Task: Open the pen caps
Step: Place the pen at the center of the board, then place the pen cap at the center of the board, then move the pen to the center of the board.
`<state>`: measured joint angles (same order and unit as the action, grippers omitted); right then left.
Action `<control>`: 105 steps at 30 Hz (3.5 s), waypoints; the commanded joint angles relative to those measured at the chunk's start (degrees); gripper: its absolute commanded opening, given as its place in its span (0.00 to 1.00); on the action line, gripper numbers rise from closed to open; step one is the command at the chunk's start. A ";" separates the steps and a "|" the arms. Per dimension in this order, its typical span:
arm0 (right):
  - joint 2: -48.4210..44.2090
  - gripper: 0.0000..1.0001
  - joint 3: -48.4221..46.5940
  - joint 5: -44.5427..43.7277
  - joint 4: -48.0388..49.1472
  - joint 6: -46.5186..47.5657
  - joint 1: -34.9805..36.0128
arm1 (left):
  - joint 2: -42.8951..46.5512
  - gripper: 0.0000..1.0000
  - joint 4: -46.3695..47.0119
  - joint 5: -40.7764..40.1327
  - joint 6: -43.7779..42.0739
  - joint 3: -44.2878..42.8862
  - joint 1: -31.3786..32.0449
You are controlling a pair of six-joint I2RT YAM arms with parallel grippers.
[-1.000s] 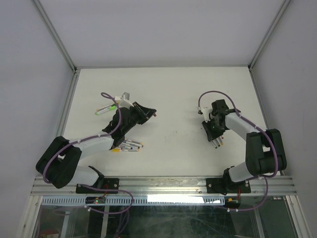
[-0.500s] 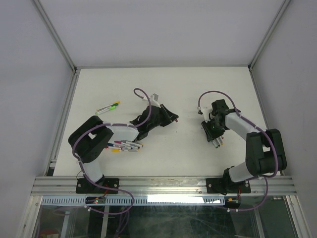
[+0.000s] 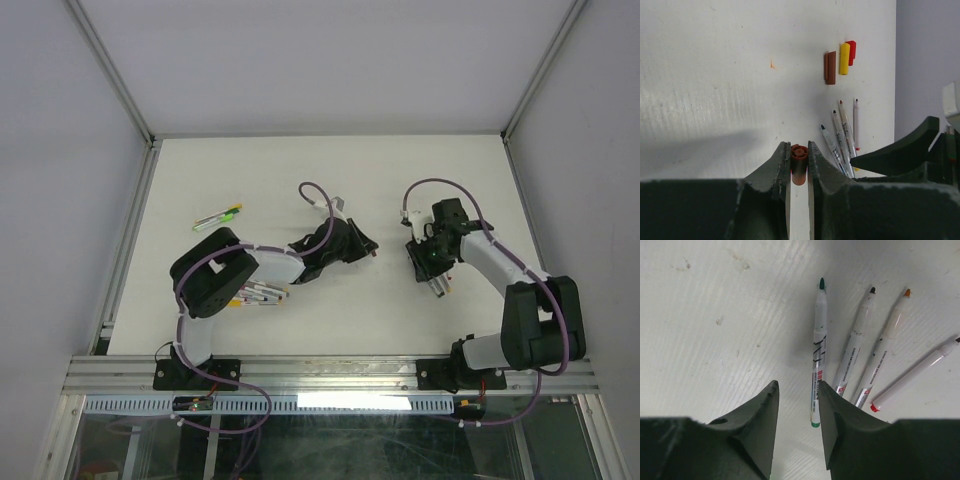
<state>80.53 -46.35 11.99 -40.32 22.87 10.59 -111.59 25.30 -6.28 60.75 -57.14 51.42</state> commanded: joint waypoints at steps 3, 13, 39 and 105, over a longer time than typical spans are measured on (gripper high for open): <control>-5.19 0.40 -2.41 2.92 0.42 1.29 -1.17 | -2.51 0.00 0.40 -1.94 0.62 -5.23 0.71; -10.64 0.41 -1.60 2.15 3.51 0.61 -4.87 | -12.69 0.00 -8.62 -1.52 -2.35 -19.50 0.72; -12.72 0.42 -1.05 3.38 4.52 0.24 -7.83 | -22.11 0.24 -17.21 2.20 -4.13 -34.87 0.79; -15.57 0.45 -5.55 26.43 0.15 10.74 -1.39 | 24.51 0.85 -25.34 -21.29 -66.46 5.11 -20.04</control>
<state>63.53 -47.27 32.32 -40.25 28.73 5.48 -88.77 6.22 -20.03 1.98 -52.90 35.77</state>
